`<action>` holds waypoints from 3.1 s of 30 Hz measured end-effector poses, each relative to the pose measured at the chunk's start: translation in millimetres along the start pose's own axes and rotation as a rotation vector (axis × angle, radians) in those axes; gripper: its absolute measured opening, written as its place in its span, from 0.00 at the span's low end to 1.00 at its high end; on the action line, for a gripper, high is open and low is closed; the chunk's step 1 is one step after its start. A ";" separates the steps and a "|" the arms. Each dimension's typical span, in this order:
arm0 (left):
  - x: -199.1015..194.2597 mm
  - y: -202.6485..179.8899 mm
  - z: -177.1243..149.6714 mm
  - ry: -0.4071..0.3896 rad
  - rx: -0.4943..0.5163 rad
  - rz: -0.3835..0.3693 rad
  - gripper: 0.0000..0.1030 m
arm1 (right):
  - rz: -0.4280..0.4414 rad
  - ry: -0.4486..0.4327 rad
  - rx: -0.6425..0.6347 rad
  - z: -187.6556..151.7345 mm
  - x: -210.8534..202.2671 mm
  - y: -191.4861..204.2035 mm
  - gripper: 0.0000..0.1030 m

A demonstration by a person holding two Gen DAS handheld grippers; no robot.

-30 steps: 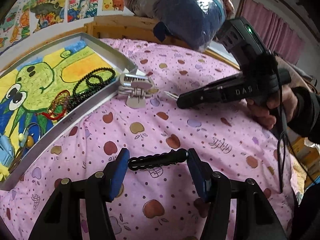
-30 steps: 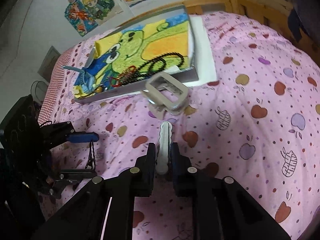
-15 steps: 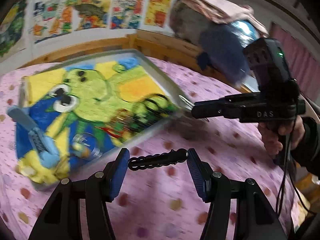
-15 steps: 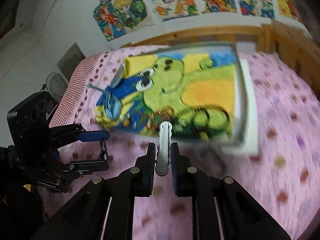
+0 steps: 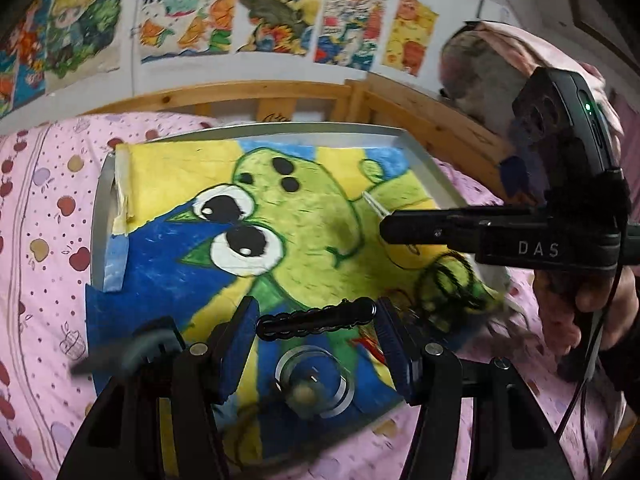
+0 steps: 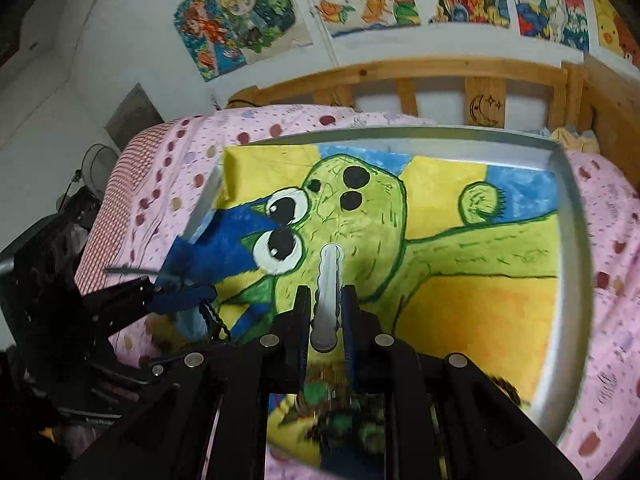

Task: Organize jewelry
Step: 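Carry the hair tie with the left tool to the tray while the right tool carries the white clip, then lower the hair tie with the left tool onto the painting and open while the right tool releases the clip, then raise both open tools away from the tray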

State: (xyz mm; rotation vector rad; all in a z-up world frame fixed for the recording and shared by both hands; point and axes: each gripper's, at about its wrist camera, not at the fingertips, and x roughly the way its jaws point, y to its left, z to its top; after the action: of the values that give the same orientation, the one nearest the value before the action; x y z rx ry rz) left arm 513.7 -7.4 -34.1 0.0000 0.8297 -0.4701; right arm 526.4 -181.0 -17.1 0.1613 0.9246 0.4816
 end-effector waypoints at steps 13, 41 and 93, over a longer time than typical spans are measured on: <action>25.9 35.3 21.4 0.000 -0.105 0.053 0.55 | 0.013 0.011 0.031 25.0 45.0 3.9 0.13; 56.3 77.5 59.8 -0.044 -0.265 0.098 0.55 | -0.019 -0.070 0.016 54.1 77.3 8.5 0.14; -14.5 99.3 38.2 -0.210 -0.396 0.101 0.61 | -0.015 -0.183 0.153 24.5 65.2 -12.1 0.58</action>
State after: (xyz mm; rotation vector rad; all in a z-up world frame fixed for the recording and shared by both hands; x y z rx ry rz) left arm 572.3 80.6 -15.7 -0.3659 0.7003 -0.2000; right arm 582.8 -159.6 -53.9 0.3323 0.7822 0.3753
